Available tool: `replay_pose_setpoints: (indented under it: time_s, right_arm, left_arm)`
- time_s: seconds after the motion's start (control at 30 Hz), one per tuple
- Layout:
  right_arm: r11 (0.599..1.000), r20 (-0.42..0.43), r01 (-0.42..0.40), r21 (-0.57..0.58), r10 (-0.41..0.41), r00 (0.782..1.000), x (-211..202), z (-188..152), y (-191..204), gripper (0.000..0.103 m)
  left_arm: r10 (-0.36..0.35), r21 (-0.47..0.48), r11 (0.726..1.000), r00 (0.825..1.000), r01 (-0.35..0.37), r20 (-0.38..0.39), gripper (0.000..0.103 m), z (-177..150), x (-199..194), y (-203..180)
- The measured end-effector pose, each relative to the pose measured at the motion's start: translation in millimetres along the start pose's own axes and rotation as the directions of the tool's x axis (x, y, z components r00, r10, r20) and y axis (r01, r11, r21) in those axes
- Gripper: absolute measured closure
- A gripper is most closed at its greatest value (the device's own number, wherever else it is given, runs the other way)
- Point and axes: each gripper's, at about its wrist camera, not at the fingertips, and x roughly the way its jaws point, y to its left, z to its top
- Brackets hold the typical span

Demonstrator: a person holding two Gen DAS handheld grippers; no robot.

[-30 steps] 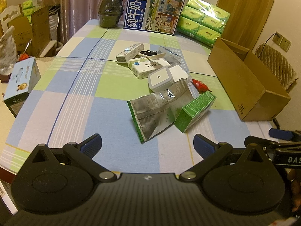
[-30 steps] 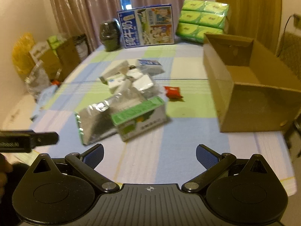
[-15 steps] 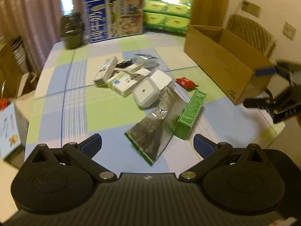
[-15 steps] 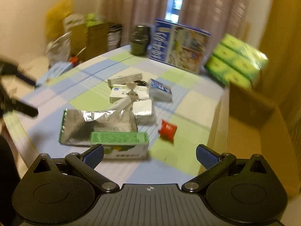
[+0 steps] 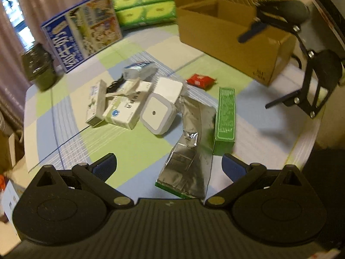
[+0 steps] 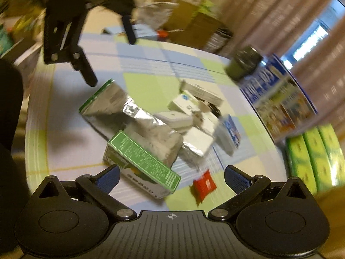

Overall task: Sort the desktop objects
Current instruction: 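Grasp the green box with the right tool while the left tool grasps the silver foil bag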

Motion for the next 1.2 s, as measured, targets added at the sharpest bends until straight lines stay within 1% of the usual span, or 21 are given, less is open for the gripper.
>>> replay_pose_setpoints:
  time_s: [0.07, 0.13, 0.2, 0.3, 0.37, 0.43, 0.5, 0.63, 0.73, 0.87, 0.93, 1.0, 1.07, 1.13, 1.2]
  right_arm:
    - [0.995, -0.008, -0.033, -0.091, 0.032, 0.999, 11, 1, 2, 0.002]
    - [0.980, -0.021, -0.055, -0.191, 0.052, 0.998, 21, 2, 7, 0.003]
    - [0.961, -0.044, -0.081, -0.264, 0.072, 0.996, 32, 3, 12, 0.014]
    - [0.922, -0.081, -0.134, -0.364, 0.111, 0.990, 50, 3, 19, 0.020]
    - [0.903, -0.099, -0.164, -0.397, 0.136, 0.986, 60, 2, 22, 0.025]
    - [0.894, -0.105, -0.187, -0.408, 0.157, 0.982, 70, 3, 24, 0.029]
    - [0.885, -0.119, -0.207, -0.418, 0.172, 0.978, 81, 5, 24, 0.040]
    - [0.872, -0.147, -0.229, -0.432, 0.182, 0.972, 102, 8, 23, 0.053]
    - [0.874, -0.160, -0.241, -0.421, 0.190, 0.969, 109, 9, 21, 0.055]
    - [0.885, -0.192, -0.258, -0.387, 0.196, 0.962, 109, 12, 15, 0.063]
    - [0.906, -0.208, -0.270, -0.327, 0.210, 0.955, 104, 11, 13, 0.067]
    - [0.924, -0.221, -0.279, -0.262, 0.225, 0.949, 101, 11, 7, 0.071]
    - [0.938, -0.227, -0.280, -0.203, 0.233, 0.946, 99, 9, 2, 0.075]
    - [0.950, -0.237, -0.281, -0.139, 0.244, 0.940, 100, 8, -4, 0.076]
    - [0.962, -0.250, -0.264, -0.067, 0.240, 0.938, 102, 7, -9, 0.076]
  left_arm:
    - [-0.019, 0.043, 0.999, 1.000, 0.020, -0.010, 0.001, 1, 8, -2]
    - [-0.030, 0.076, 0.997, 0.999, 0.031, -0.019, 0.001, 3, 15, -4]
    - [-0.039, 0.115, 0.992, 0.999, 0.042, -0.032, 0.001, 4, 23, -7]
    - [-0.062, 0.141, 0.988, 0.997, 0.068, -0.050, 0.001, 5, 36, -8]
    - [-0.072, 0.158, 0.984, 0.996, 0.081, -0.059, 0.001, 5, 44, -8]
    - [-0.078, 0.178, 0.980, 0.995, 0.088, -0.064, 0.001, 6, 51, -9]
    - [-0.083, 0.186, 0.978, 0.994, 0.095, -0.069, 0.001, 6, 59, -9]
    - [-0.101, 0.179, 0.977, 0.992, 0.114, -0.080, 0.001, 5, 72, -7]
    - [-0.117, 0.171, 0.977, 0.990, 0.130, -0.082, 0.001, 4, 78, -4]
    - [-0.132, 0.162, 0.976, 0.988, 0.144, -0.083, 0.001, 6, 83, -3]
    - [-0.137, 0.156, 0.976, 0.987, 0.150, -0.089, 0.002, 8, 85, -4]
    - [-0.145, 0.152, 0.976, 0.985, 0.158, -0.096, 0.006, 10, 87, -5]
    - [-0.156, 0.149, 0.974, 0.982, 0.171, -0.108, 0.007, 14, 90, -6]
    - [-0.164, 0.144, 0.973, 0.979, 0.180, -0.118, 0.009, 19, 94, -8]
    - [-0.172, 0.136, 0.972, 0.976, 0.190, -0.137, 0.014, 22, 100, -9]
